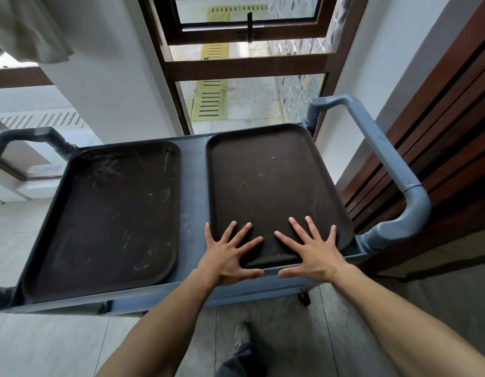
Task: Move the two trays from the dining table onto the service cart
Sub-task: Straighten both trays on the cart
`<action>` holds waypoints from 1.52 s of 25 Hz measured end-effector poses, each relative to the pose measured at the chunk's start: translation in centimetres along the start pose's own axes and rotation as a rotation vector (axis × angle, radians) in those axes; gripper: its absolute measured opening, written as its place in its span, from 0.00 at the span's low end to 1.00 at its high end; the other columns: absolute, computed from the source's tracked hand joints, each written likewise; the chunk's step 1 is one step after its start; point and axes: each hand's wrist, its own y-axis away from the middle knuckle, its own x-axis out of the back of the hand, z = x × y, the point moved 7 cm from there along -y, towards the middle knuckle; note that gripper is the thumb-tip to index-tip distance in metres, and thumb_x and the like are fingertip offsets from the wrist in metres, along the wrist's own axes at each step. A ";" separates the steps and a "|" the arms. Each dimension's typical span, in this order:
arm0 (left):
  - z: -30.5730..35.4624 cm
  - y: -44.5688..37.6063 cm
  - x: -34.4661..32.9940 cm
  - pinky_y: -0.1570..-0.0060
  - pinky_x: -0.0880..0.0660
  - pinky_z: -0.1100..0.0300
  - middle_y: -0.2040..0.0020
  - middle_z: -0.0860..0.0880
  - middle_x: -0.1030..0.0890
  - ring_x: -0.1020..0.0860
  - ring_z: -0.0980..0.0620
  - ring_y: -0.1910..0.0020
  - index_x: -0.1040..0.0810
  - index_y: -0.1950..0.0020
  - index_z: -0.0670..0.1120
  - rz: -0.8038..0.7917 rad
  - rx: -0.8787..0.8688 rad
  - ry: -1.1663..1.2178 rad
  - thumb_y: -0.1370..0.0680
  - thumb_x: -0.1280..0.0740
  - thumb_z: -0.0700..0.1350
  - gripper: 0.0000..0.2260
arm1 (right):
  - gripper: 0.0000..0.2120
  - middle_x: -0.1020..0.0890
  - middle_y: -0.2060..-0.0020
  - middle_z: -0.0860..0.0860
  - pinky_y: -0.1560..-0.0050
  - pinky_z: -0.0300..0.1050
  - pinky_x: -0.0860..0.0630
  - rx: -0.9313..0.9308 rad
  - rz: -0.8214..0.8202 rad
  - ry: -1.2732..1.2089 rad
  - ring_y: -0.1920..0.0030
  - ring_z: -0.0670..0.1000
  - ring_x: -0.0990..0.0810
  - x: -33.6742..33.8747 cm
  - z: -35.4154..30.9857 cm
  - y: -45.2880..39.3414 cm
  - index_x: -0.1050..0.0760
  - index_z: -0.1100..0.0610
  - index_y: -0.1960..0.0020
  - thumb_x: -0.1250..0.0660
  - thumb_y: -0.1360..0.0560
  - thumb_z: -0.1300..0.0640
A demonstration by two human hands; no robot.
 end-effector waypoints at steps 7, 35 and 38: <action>0.9 0.3 -0.5 0.35 0.68 0.27 0.20 0.50 0.63 0.63 0.39 0.23 0.65 0.25 0.67 -0.051 -0.048 -0.057 0.32 0.49 0.77 0.42 | 0.45 0.69 0.22 0.44 0.37 0.83 0.62 -0.011 0.001 0.018 0.23 0.59 0.71 -0.1 -0.2 0.8 0.71 0.25 0.30 0.48 0.37 0.19; 4.4 2.6 -1.6 0.32 0.54 0.27 0.20 0.55 0.61 0.61 0.36 0.23 0.59 0.24 0.67 -0.095 -0.013 0.008 0.18 0.44 0.59 0.29 | 0.34 0.66 0.21 0.44 0.36 0.82 0.57 -0.039 0.021 0.052 0.22 0.60 0.67 -1.1 -0.5 3.1 0.72 0.23 0.33 0.51 0.28 0.25; 4.7 2.6 -1.1 0.31 0.50 0.28 0.19 0.54 0.60 0.59 0.37 0.22 0.56 0.23 0.67 -0.151 0.008 0.036 0.19 0.42 0.58 0.29 | 0.35 0.66 0.21 0.43 0.35 0.82 0.55 -0.096 -0.038 -0.009 0.22 0.59 0.67 -1.1 -0.8 3.6 0.68 0.24 0.30 0.48 0.27 0.26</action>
